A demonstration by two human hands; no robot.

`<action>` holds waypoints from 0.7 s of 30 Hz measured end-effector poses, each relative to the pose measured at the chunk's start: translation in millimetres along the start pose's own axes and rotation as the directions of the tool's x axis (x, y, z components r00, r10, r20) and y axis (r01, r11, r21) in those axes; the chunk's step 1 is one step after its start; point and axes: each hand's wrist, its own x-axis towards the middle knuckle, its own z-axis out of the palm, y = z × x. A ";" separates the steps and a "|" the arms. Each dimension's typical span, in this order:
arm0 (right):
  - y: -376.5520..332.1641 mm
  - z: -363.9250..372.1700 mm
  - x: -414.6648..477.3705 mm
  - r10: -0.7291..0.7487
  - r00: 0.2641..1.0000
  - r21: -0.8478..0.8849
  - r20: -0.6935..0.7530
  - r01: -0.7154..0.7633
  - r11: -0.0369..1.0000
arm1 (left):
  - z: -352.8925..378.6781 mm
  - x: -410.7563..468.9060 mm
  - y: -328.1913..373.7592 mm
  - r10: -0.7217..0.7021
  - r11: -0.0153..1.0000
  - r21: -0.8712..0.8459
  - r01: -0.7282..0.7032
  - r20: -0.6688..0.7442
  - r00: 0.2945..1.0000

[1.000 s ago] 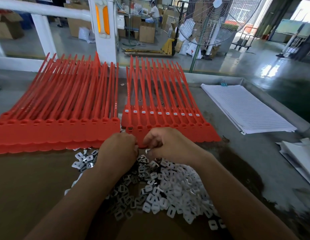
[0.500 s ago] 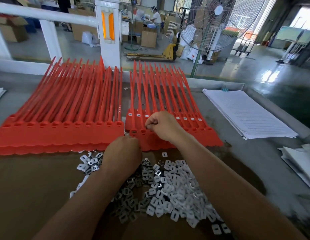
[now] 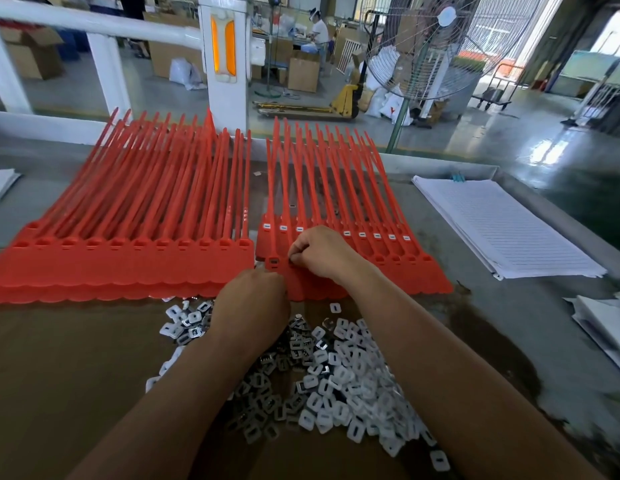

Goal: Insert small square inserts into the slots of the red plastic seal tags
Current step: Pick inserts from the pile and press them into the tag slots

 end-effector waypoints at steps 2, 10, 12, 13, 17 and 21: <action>-1.6 -1.3 0.6 0.010 1.000 0.013 0.016 -0.010 1.000 | 0.1 0.3 -0.4 0.000 1.000 -0.001 0.000 0.000 1.000; -4.7 0.8 -2.1 -0.005 1.000 -0.019 -0.013 0.005 1.000 | -1.4 -0.3 0.8 0.007 1.000 -0.005 -0.007 -0.005 1.000; -5.1 1.3 -1.1 0.007 1.000 0.001 -0.023 -0.007 1.000 | -2.0 0.1 1.0 0.009 1.000 -0.011 -0.009 -0.006 1.000; -4.6 1.5 -0.7 0.015 1.000 0.010 -0.026 -0.014 1.000 | -2.3 0.0 1.1 0.009 1.000 -0.013 -0.009 -0.008 1.000; -3.4 0.9 2.2 0.053 0.998 0.061 -0.034 -0.051 0.997 | -3.3 -0.3 1.0 0.011 1.000 -0.024 -0.011 -0.005 1.000; -2.0 1.0 4.3 0.065 0.997 0.071 -0.032 -0.063 0.995 | -3.1 0.0 0.8 0.013 1.000 -0.026 -0.013 -0.011 1.000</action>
